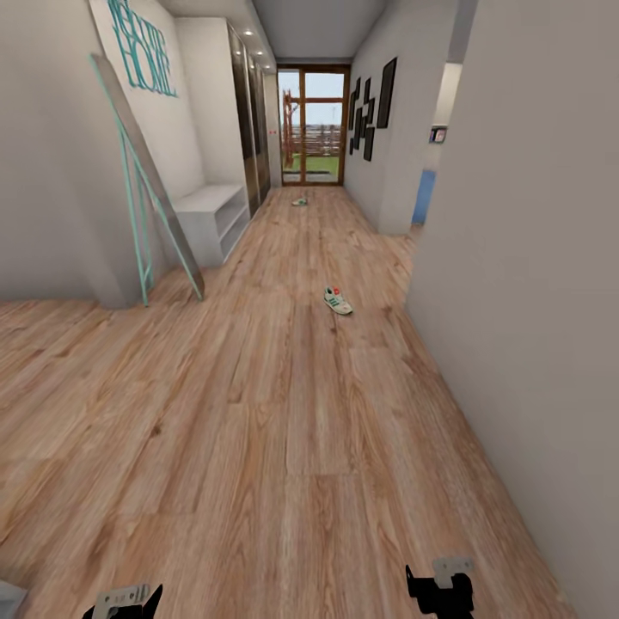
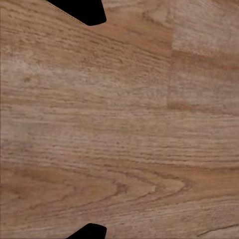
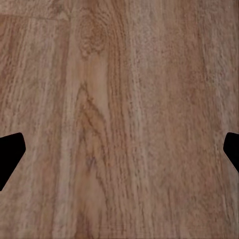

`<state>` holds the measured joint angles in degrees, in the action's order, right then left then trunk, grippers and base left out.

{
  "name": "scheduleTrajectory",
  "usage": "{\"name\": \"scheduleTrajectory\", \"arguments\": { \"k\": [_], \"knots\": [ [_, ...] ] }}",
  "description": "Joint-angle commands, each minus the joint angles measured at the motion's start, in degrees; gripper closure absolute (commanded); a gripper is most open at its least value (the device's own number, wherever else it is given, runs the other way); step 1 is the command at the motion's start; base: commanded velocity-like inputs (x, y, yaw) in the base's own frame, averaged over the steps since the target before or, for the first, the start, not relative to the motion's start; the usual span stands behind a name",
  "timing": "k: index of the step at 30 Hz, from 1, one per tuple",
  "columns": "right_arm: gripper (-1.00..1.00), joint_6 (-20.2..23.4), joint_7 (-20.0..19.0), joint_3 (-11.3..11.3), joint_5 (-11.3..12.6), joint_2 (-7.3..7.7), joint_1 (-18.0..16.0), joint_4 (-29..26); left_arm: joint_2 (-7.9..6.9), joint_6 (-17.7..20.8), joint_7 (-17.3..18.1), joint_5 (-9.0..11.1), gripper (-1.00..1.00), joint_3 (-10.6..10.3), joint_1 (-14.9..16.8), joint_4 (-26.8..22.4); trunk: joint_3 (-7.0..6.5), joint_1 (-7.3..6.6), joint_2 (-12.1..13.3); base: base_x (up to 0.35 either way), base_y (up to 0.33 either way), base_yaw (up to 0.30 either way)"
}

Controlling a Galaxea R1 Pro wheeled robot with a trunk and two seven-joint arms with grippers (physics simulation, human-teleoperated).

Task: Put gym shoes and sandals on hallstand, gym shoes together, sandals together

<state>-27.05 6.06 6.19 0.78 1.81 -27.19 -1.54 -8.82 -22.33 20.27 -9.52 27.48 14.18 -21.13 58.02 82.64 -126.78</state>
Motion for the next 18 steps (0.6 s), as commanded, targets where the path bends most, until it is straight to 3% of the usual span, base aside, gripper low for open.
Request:
{"name": "scheduleTrajectory", "arguments": {
  "k": [1,18],
  "knots": [
    [-1.00,-0.10,0.36,0.48,0.06,-0.01,-0.02,0.04,0.03,-0.25,0.30,-0.58,-1.00,0.50,0.05,0.04,-0.04,0.03,-0.02,0.329,0.005,-0.005],
    [-1.00,-0.11,0.36,0.43,0.15,-0.04,0.04,-0.02,0.03,-0.25,0.13,-0.58,-1.00,0.53,0.05,0.04,-0.92,0.03,-0.02,0.330,0.001,-0.001]
  ]
}}
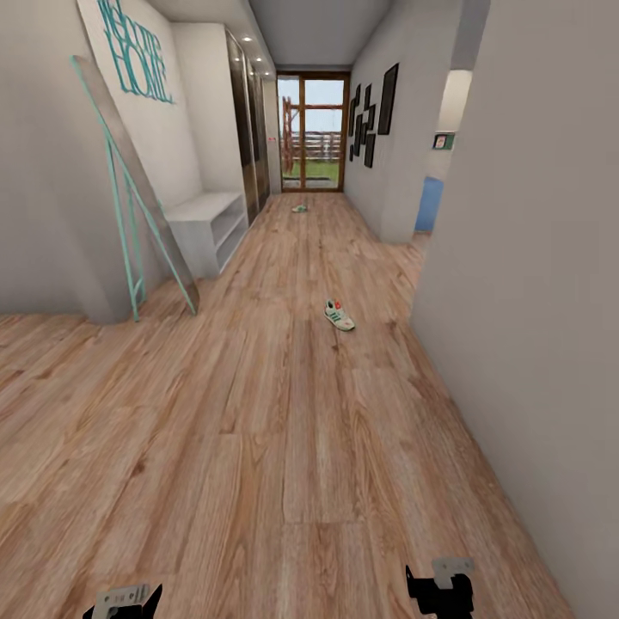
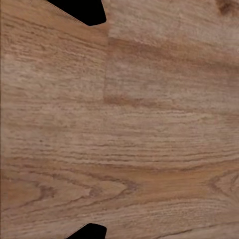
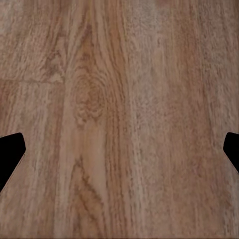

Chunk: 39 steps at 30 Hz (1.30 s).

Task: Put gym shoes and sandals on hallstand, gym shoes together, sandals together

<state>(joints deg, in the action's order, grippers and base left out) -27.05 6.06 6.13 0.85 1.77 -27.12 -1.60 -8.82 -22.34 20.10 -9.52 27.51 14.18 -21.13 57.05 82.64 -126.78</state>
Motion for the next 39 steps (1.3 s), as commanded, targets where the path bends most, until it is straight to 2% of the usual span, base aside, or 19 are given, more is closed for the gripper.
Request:
{"name": "scheduleTrajectory", "arguments": {
  "k": [1,39],
  "knots": [
    [-1.00,-0.10,0.35,0.48,0.10,0.02,-0.03,0.02,0.03,-0.25,0.28,-0.58,-1.00,0.50,0.06,0.04,0.04,0.02,-0.02,0.330,0.000,0.000],
    [-1.00,-0.02,0.35,0.46,0.03,0.16,0.00,-0.07,-0.01,-0.25,0.12,-0.51,-1.00,0.49,0.06,0.04,-0.30,0.02,-0.02,0.333,0.000,0.000]
  ]
}}
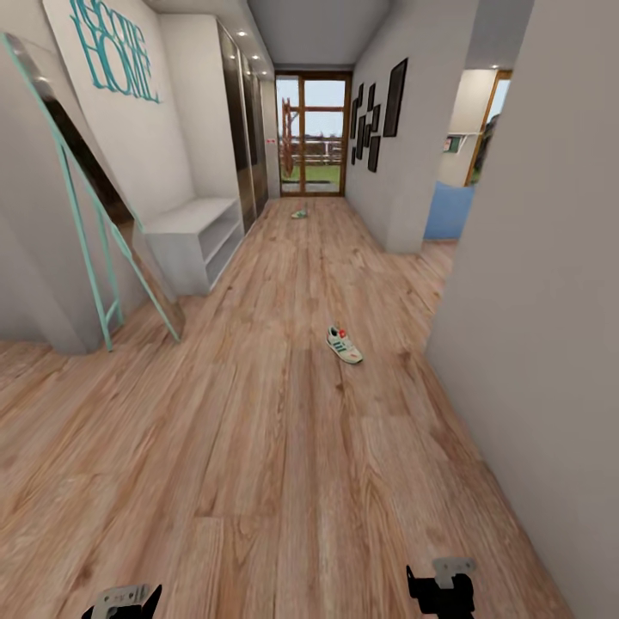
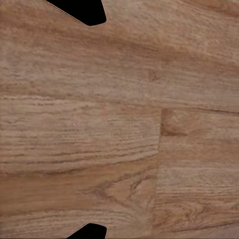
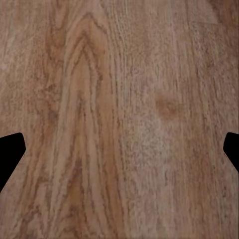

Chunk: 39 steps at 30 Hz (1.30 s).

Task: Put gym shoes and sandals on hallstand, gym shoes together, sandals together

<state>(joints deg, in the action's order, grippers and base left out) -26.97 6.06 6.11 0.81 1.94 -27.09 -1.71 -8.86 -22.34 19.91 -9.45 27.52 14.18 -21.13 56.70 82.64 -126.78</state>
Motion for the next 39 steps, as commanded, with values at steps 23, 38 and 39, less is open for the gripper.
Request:
{"name": "scheduleTrajectory", "arguments": {
  "k": [23,38,39],
  "knots": [
    [-1.00,-0.19,0.36,0.48,0.07,0.04,-0.05,0.05,-0.02,-0.25,0.30,-0.57,-1.00,0.52,0.06,0.04,-1.69,0.03,-0.02,0.322,0.085,0.000],
    [-1.00,-0.19,0.21,0.48,0.07,0.25,-0.04,0.04,-0.02,-0.25,0.30,-0.57,-1.00,0.52,0.06,0.04,-1.74,0.03,-0.02,0.293,0.211,0.000],
    [-1.00,-0.19,0.22,0.48,0.07,0.25,-0.03,0.04,-0.02,-0.25,0.30,-0.57,-1.00,0.52,0.06,0.04,-1.74,0.03,-0.02,0.293,0.213,0.000]
  ]
}}
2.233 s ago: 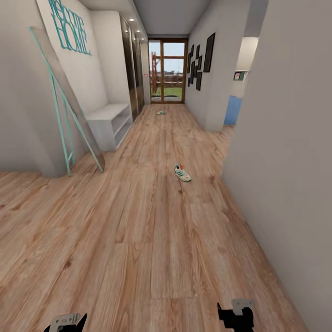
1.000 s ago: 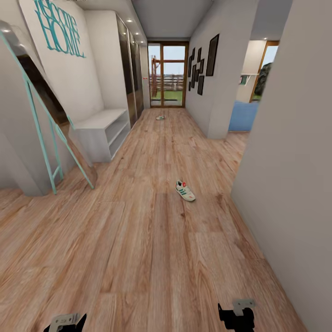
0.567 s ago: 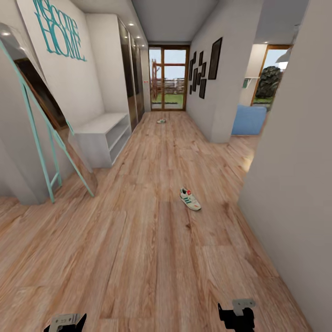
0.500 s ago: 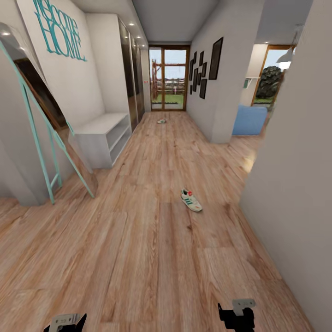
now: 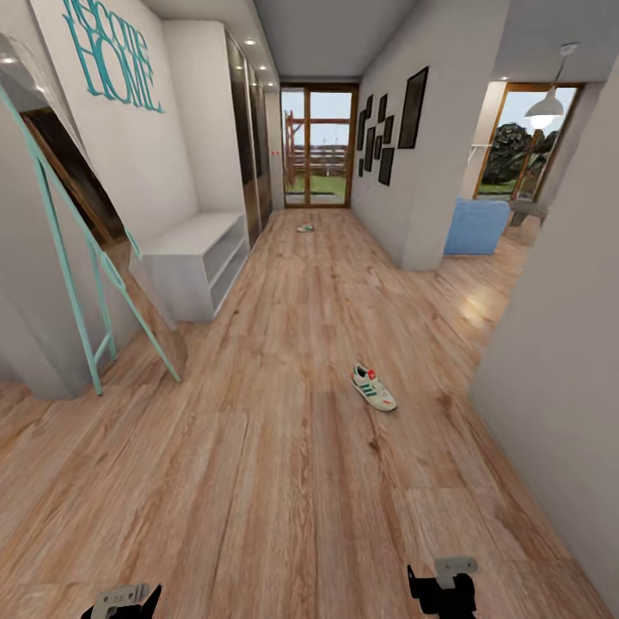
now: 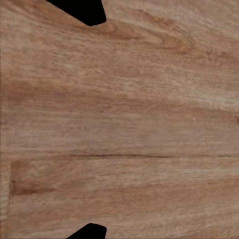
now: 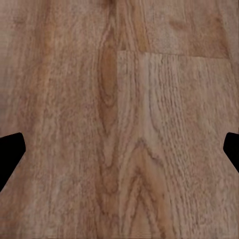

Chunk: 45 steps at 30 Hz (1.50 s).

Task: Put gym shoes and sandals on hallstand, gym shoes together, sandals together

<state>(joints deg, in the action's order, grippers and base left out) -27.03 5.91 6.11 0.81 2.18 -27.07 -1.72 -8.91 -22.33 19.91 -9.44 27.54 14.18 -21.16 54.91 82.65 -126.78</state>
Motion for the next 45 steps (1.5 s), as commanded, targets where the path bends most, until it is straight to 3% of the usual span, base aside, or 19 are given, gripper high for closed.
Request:
{"name": "scheduleTrajectory", "arguments": {
  "k": [1,45],
  "knots": [
    [-1.00,-0.13,0.38,0.49,0.07,0.01,-0.03,0.05,0.03,-0.26,0.30,-0.58,-1.00,0.49,0.06,0.06,0.05,0.02,-0.02,0.293,0.213,0.000],
    [-1.00,-0.12,0.49,0.54,0.07,-0.25,-0.05,0.14,0.11,-0.26,0.30,-0.58,-1.00,0.49,0.06,0.06,0.05,0.02,-0.02,0.293,0.209,0.000]
  ]
}}
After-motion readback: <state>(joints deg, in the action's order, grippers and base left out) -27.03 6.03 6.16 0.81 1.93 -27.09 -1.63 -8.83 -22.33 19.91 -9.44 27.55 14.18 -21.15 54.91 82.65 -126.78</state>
